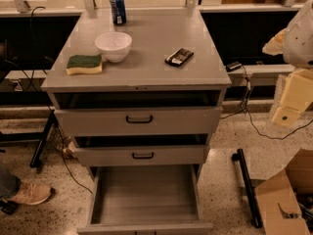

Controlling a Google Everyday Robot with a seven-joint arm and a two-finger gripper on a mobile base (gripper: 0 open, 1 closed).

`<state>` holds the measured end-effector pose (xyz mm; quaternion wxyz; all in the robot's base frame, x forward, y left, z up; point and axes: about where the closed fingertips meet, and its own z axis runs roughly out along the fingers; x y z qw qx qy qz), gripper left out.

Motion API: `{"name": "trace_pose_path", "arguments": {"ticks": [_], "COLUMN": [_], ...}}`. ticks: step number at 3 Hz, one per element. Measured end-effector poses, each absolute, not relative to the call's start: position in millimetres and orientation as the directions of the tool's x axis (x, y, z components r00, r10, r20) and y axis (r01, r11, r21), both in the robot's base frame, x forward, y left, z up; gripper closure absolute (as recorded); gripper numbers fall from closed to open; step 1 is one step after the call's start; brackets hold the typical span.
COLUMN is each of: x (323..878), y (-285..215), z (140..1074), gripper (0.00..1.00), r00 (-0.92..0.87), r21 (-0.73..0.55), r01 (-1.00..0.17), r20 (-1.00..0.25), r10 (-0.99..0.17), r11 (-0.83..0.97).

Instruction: Place rxbar chocolate into bottom drawer

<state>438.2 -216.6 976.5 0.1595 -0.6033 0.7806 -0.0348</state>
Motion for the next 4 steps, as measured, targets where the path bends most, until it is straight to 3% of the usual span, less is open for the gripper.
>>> {"name": "trace_pose_path", "arguments": {"ticks": [1,2,4], "x": [439,475,596], "y": [-216,-212,-198], "z": [977,972,938], "gripper": [0.00,0.00,0.00], "r00": [-0.221,-0.202,-0.225], "r21": [-0.249,-0.267,-0.260], "r01": [-0.930,-0.924,-0.857], "r20": [-0.208,-0.271,-0.588], "r10": [-0.953,-0.941,-0.777], "r11": [0.270,0.275,0.445]}}
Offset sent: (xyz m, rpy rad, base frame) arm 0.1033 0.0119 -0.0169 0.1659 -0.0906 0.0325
